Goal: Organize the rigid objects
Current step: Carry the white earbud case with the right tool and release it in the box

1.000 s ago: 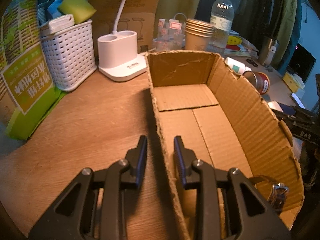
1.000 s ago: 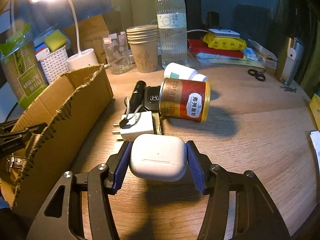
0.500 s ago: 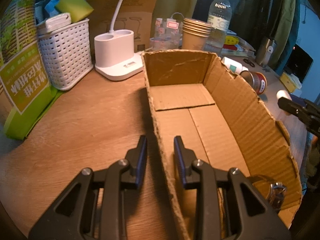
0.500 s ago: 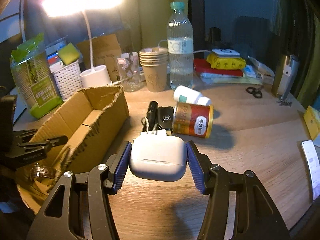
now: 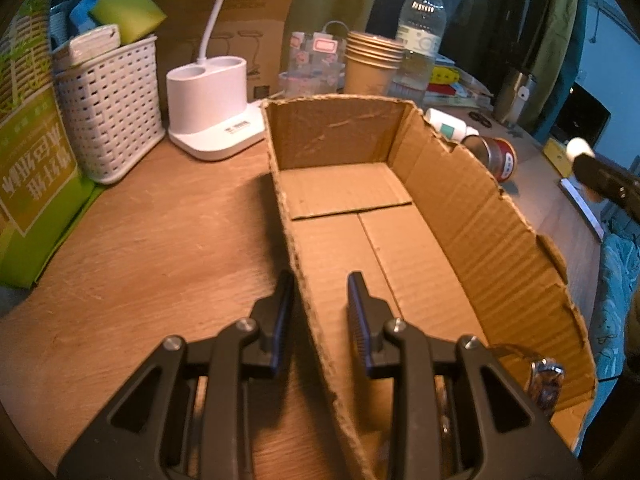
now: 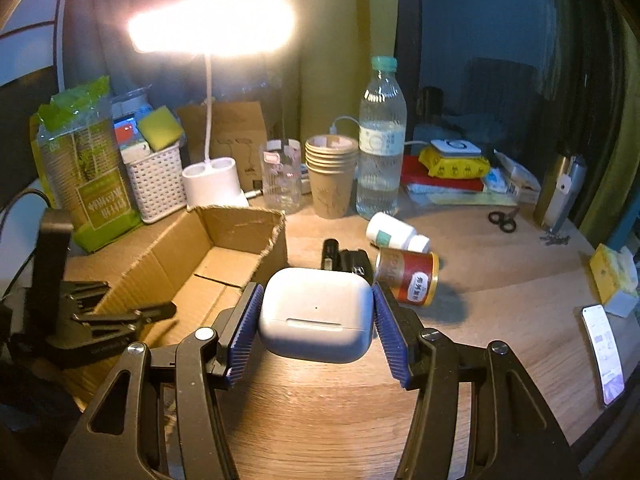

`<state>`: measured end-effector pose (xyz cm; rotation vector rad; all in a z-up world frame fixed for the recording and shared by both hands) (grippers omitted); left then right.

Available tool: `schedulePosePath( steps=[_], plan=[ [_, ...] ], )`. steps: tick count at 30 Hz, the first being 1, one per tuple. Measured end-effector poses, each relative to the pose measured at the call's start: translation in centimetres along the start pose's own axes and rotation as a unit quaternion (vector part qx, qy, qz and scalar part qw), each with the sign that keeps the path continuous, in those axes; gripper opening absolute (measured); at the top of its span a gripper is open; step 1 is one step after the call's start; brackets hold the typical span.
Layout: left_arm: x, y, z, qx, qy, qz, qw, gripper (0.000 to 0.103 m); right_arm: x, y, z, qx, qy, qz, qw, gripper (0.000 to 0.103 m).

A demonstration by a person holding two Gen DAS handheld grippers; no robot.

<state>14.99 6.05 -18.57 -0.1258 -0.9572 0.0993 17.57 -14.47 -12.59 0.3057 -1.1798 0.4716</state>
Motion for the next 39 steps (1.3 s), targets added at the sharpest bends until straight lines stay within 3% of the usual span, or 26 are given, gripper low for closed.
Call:
schedulePosePath(
  steps=[7, 16, 39],
  plan=[
    [-0.1, 0.1, -0.1, -0.009, 0.003, 0.005, 0.9999, 0.029, 0.8, 3.3, 0.4, 0.023, -0.008, 0.008, 1.0, 0.058],
    [-0.2, 0.1, 0.0, -0.025, 0.007, 0.001, 0.9997, 0.029, 0.1, 7.2, -1.3, 0.052, 0.014, 0.018, 0.998, 0.058],
    [-0.3, -0.2, 0.2, -0.008, 0.005, -0.009, 0.9999, 0.029, -2.6, 9.2, -3.6, 0.063, 0.059, 0.011, 0.996, 0.058]
  ],
)
Point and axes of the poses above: each gripper's, at about its wrist camera, not at the fingertips, and z roughly against the way its jaws point, y to its left, x to its top, the point moved 1 cm from there along -z, roughly the way its jaws point, and after that the axes turned 14 degrees about -y, right-handed, at the moved point
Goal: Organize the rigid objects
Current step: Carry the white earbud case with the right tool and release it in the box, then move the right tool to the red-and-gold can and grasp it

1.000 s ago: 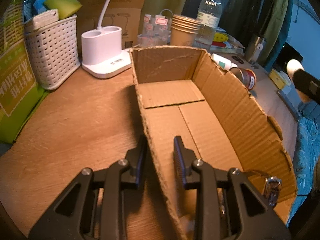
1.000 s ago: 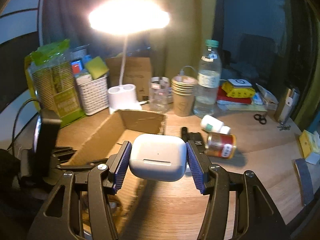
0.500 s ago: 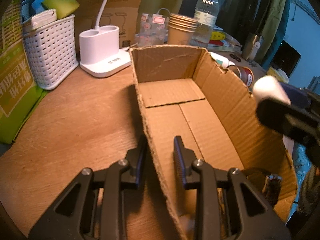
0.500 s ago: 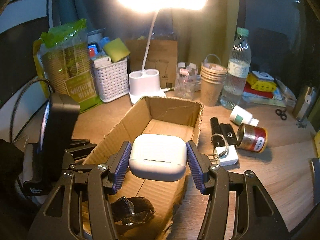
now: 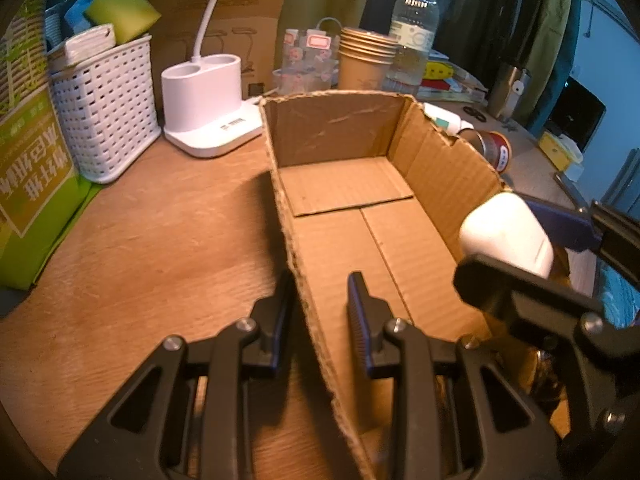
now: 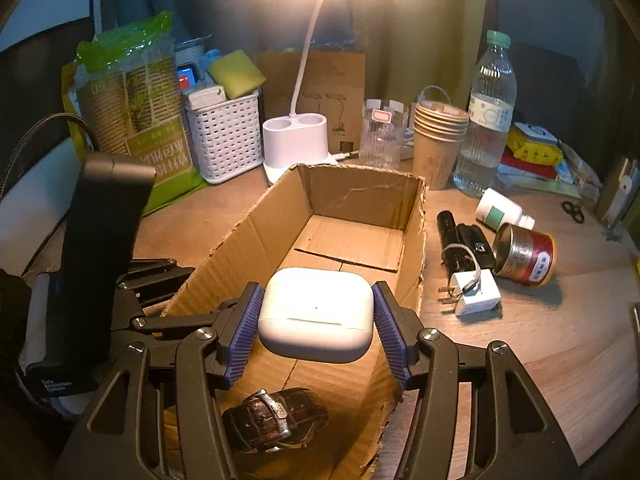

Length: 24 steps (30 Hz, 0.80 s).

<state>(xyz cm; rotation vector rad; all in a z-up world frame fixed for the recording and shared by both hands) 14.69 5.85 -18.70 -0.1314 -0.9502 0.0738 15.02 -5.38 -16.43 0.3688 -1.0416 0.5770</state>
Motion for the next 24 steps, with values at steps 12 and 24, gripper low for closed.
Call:
schedulePosePath(
  steps=[12, 24],
  plan=[
    [0.0, 0.0, 0.0, 0.0, 0.0, 0.0, 1.0, 0.029, -0.1, -0.5, -0.2, 0.001, 0.009, -0.012, 1.0, 0.059],
    [0.0, 0.0, -0.1, -0.001, 0.0, -0.001, 1.0, 0.029, 0.8, -1.4, 0.6, -0.002, -0.011, -0.025, 1.0, 0.07]
  ],
)
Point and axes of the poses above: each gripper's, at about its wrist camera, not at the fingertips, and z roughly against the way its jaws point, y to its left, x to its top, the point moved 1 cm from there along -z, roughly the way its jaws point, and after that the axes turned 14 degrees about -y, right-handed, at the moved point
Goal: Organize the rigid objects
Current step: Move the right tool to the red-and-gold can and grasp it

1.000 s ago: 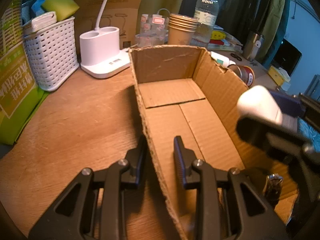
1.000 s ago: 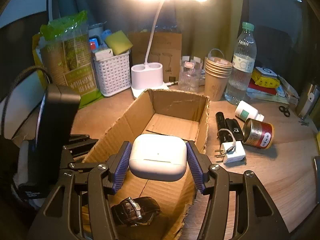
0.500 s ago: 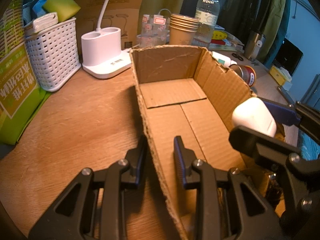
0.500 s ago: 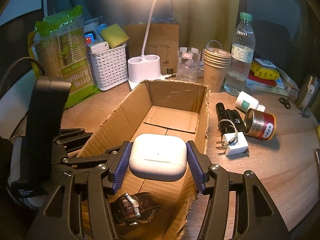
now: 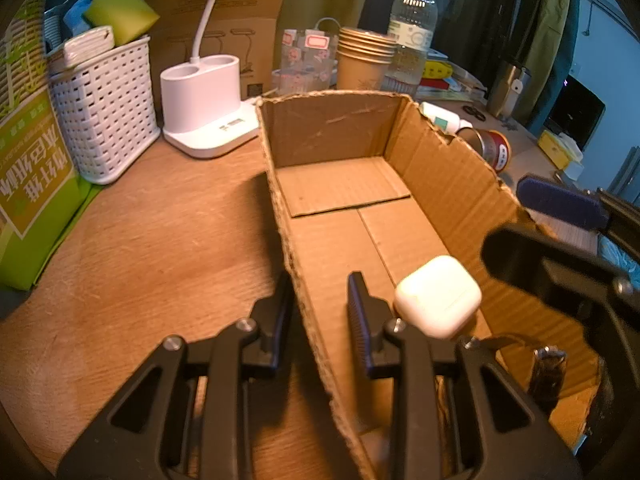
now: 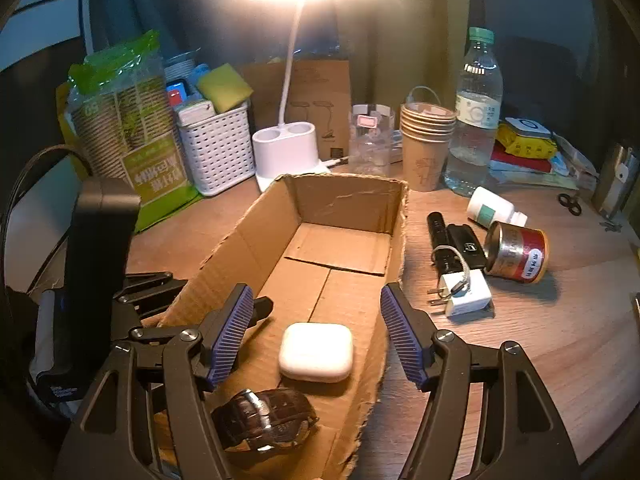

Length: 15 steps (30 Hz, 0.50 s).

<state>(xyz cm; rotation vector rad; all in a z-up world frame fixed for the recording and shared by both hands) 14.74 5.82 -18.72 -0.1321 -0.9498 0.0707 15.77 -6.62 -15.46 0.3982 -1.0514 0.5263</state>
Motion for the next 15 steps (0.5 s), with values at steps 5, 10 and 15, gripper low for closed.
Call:
schedulePosePath(
  steps=[5, 10, 15],
  plan=[
    [0.0, 0.0, 0.0, 0.0, 0.0, 0.0, 1.0, 0.029, 0.5, -0.8, 0.6, -0.008, -0.016, -0.008, 1.0, 0.07],
    [0.0, -0.1, 0.0, 0.0, 0.0, 0.0, 1.0, 0.029, 1.0, -2.2, 1.4, -0.024, -0.032, -0.009, 0.999, 0.07],
    [0.0, -0.1, 0.0, 0.0, 0.0, 0.0, 1.0, 0.029, 1.3, -5.0, 2.1, -0.06, -0.045, -0.026, 0.997, 0.07]
  ],
)
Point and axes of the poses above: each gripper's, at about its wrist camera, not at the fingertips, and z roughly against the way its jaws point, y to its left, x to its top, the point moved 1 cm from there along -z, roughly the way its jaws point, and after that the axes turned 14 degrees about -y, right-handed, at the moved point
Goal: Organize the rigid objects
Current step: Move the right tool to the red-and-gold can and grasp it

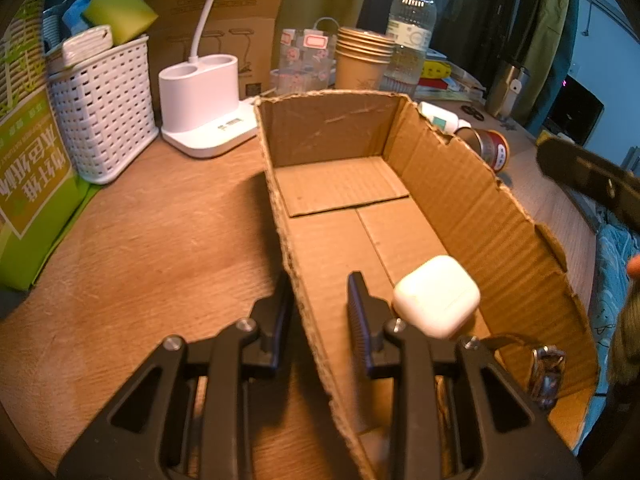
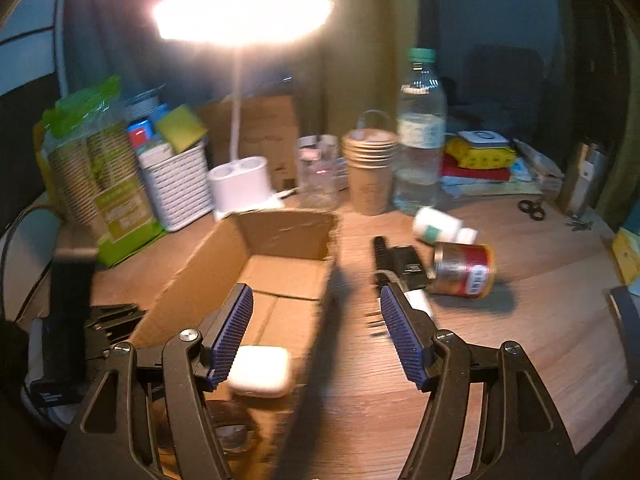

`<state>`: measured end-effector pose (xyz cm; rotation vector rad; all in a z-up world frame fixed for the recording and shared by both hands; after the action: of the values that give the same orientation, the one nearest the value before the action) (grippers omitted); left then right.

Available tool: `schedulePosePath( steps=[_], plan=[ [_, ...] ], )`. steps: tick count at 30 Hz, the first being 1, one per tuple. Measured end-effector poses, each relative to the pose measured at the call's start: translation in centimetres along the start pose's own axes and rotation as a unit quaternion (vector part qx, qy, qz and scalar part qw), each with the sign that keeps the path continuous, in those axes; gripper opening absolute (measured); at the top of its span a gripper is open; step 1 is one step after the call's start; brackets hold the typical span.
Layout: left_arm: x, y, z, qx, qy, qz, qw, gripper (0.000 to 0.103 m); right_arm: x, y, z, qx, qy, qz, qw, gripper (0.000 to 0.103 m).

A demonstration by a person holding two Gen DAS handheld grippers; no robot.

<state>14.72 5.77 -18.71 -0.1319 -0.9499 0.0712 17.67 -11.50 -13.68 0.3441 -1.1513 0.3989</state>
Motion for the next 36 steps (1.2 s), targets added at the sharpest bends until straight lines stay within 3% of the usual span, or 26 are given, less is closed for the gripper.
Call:
schedulePosePath(
  steps=[13, 22, 25, 36],
  plan=[
    [0.0, 0.0, 0.0, 0.0, 0.0, 0.0, 1.0, 0.029, -1.3, -6.1, -2.9, -0.087, 0.017, -0.004, 0.996, 0.071],
    [0.0, 0.0, 0.0, 0.0, 0.0, 0.0, 1.0, 0.029, -1.5, -8.3, -5.6, -0.115, 0.032, -0.003, 0.993, 0.071],
    [0.0, 0.0, 0.0, 0.0, 0.0, 0.0, 1.0, 0.029, -1.6, -9.0, -6.6, -0.119, 0.041, -0.007, 0.992, 0.086],
    [0.0, 0.0, 0.0, 0.0, 0.0, 0.0, 1.0, 0.029, -1.3, -10.5, -9.3, -0.13, 0.049, -0.018, 0.99, 0.086]
  ],
)
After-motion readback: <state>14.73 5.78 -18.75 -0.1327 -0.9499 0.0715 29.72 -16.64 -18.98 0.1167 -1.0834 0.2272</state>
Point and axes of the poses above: each gripper's, at about its wrist camera, not at the fingertips, and z roughly against the way its jaws point, y to its left, x to its top, the point moved 1 cm from there along -z, roughly the way its jaws point, and after that the axes turned 14 degrees about -y, right-handed, at the moved point
